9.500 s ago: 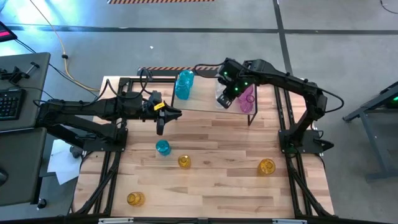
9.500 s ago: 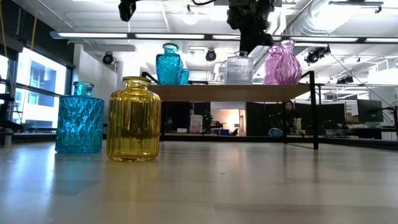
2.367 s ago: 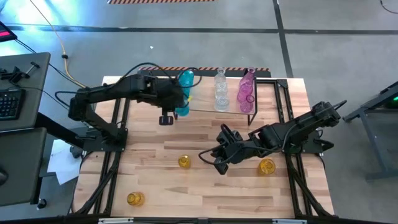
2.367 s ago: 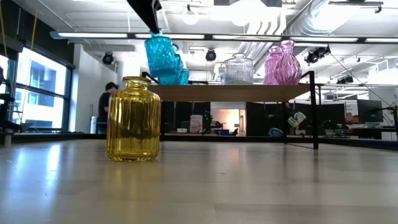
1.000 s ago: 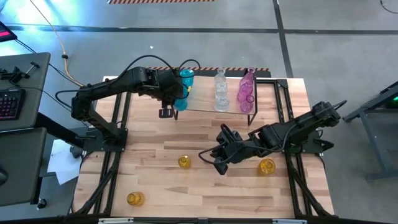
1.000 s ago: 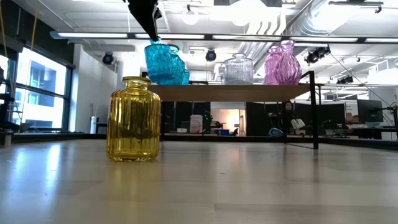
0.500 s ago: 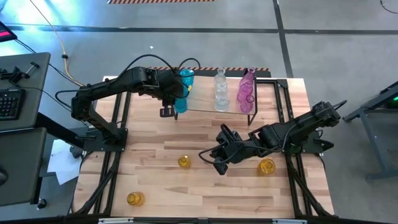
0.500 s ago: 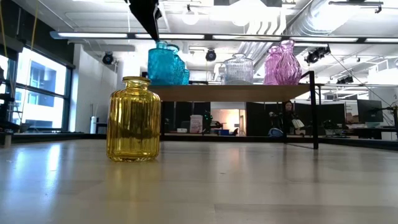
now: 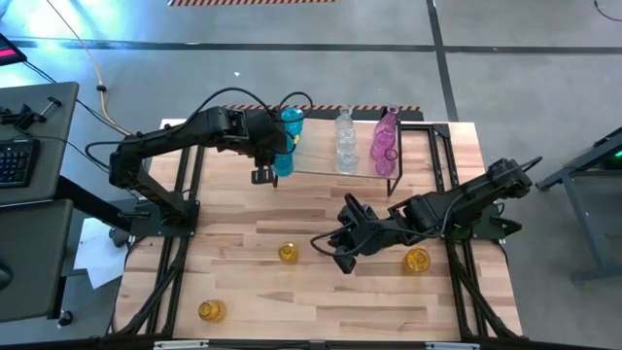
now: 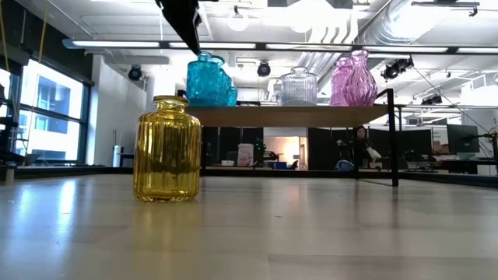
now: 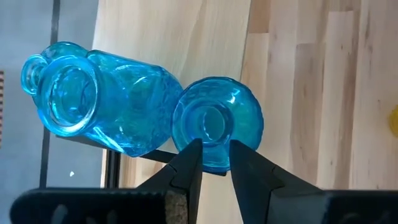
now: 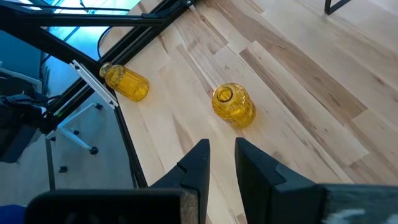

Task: Sort vases onto shelf
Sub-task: Put the blue vase on the shelf aligned with the other blue vases

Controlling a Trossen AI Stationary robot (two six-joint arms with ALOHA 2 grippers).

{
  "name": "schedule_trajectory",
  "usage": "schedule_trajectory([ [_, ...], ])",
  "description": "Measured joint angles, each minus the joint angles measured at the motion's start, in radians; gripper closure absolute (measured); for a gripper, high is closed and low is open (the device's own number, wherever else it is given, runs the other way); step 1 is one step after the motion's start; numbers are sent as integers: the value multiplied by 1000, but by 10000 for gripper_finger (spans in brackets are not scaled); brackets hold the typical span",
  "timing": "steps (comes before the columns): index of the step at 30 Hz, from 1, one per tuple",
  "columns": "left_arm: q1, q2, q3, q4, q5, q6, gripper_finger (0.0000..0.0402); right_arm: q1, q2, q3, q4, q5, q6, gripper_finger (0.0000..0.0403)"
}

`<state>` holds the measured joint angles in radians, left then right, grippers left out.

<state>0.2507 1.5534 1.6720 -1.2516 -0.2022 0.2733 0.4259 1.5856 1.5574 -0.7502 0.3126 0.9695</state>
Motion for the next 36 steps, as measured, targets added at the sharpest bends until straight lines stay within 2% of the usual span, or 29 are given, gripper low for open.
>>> schedule_trajectory([
  [4, -1, 4, -4, 31, -44, -1, 329, 0, 0, 0, 0, -1, 2, 345],
  [32, -2, 8, -10, -4, -99, -12, 329, 0, 0, 0, 17, -32, 3, 345],
  [36, -3, 1, -9, -49, -151, -23, 329, 0, 0, 0, 19, -32, 3, 345],
])
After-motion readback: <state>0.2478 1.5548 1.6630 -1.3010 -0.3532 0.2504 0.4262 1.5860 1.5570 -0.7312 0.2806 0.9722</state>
